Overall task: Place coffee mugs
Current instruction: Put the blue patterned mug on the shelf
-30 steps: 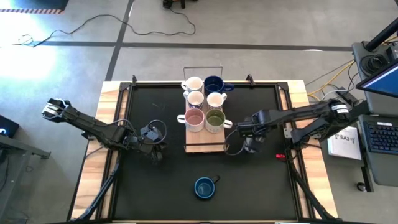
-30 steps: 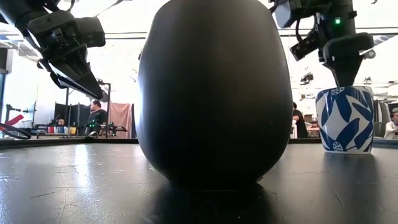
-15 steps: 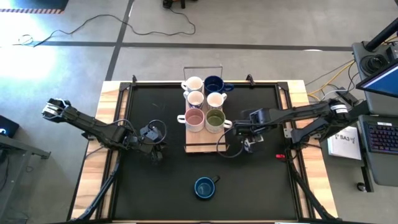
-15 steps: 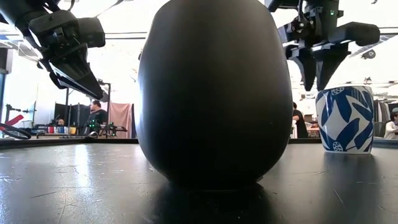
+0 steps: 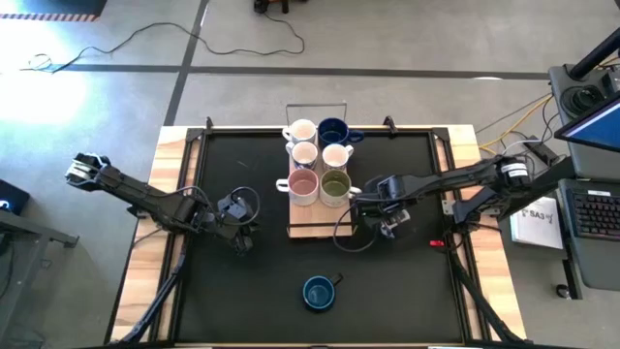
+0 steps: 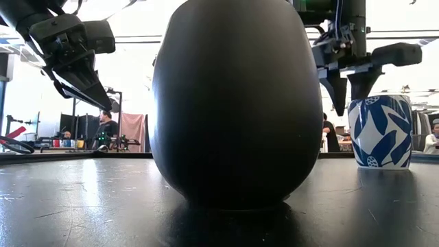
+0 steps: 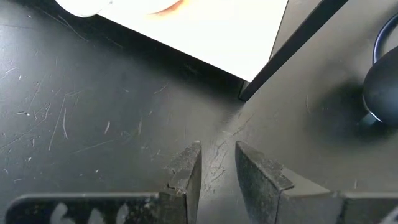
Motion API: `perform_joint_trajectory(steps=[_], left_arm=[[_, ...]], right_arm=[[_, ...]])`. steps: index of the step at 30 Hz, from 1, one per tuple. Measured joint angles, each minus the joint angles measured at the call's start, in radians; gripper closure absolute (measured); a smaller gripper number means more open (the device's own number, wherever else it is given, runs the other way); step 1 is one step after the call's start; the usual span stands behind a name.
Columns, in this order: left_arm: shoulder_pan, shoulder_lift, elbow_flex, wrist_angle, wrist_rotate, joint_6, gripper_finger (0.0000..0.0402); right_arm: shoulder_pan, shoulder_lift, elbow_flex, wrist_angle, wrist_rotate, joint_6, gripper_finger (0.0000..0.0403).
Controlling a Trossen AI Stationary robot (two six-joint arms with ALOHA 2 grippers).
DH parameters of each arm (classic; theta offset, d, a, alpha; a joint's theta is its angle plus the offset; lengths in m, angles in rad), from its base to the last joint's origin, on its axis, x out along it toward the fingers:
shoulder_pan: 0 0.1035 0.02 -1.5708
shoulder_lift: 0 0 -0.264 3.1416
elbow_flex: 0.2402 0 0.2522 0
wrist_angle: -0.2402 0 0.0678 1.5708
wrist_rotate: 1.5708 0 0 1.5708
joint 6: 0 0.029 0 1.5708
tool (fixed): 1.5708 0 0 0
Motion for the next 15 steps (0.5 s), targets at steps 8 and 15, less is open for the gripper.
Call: perform_joint_trajectory(steps=[8,15], left_arm=[[0.000,0.000,0.000,-0.005,0.000,0.002,0.0322],[0.000,0.000,0.000,-0.008,0.000,0.002,0.0322]], right_arm=[[-0.004,0.031,0.000,-0.006,-0.063,-0.002,0.0382],[-0.003,-0.005,0.000,0.006,-0.076,0.058,0.0387]])
